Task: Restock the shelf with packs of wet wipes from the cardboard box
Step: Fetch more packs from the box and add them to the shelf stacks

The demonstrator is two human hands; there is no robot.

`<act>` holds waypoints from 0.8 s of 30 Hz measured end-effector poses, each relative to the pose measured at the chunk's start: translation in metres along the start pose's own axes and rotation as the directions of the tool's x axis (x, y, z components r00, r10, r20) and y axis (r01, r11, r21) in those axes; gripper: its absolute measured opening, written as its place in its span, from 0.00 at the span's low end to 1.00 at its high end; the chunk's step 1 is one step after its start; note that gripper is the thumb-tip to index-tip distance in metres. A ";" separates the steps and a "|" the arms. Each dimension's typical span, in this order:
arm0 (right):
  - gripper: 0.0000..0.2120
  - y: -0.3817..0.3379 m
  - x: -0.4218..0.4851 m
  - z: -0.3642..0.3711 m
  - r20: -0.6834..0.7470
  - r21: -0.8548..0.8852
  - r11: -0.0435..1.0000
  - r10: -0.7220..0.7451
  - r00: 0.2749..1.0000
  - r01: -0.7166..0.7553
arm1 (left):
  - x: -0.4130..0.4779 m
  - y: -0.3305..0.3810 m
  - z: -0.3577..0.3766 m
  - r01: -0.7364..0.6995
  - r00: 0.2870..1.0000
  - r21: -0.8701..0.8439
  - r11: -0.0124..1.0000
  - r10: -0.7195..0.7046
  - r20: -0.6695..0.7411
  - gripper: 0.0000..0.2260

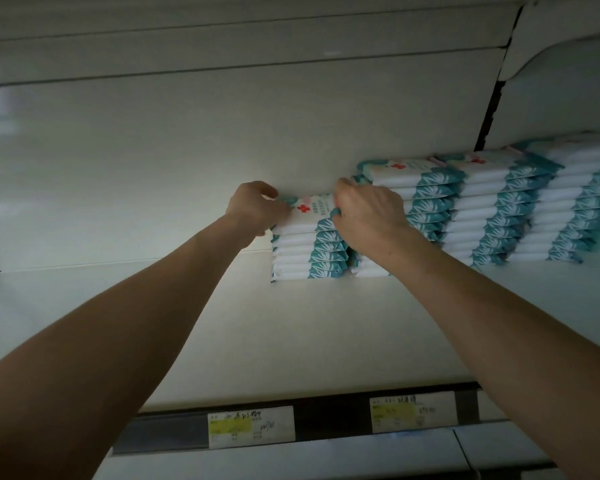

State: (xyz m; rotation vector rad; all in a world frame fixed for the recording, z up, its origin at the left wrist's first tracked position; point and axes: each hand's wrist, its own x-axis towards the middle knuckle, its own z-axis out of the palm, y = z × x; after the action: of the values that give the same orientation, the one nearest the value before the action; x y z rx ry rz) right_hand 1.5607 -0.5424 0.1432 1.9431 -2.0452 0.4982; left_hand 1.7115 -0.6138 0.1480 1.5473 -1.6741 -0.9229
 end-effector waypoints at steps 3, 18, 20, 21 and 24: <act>0.12 -0.007 -0.005 0.005 0.023 -0.064 0.984 -0.165 0.986 0.166 | -0.008 -0.004 0.002 -0.248 0.966 0.322 0.914 0.211 0.147 0.28; 0.17 -0.017 -0.014 -0.001 0.056 -0.156 0.972 -0.171 0.984 0.178 | -0.037 -0.006 0.017 -0.358 0.900 0.780 0.513 0.413 0.141 0.26; 0.17 -0.016 -0.021 -0.006 0.045 -0.141 0.973 -0.180 0.983 0.185 | -0.051 -0.004 0.017 -0.354 0.869 0.788 0.503 0.488 0.079 0.23; 0.17 -0.016 -0.025 -0.008 0.048 -0.131 0.974 -0.181 0.982 0.186 | -0.058 -0.005 0.018 -0.350 0.863 0.786 0.510 0.503 0.058 0.23; 0.13 -0.013 -0.042 -0.011 0.088 -0.128 0.973 -0.180 0.980 0.190 | -0.079 -0.008 0.021 -0.324 0.896 0.763 0.559 0.439 0.059 0.20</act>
State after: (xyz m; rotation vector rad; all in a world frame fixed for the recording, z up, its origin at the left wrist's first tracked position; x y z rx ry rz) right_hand 1.5758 -0.5006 0.1362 2.0709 -1.8626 0.2401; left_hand 1.7038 -0.5345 0.1298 1.5541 -2.3245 0.1970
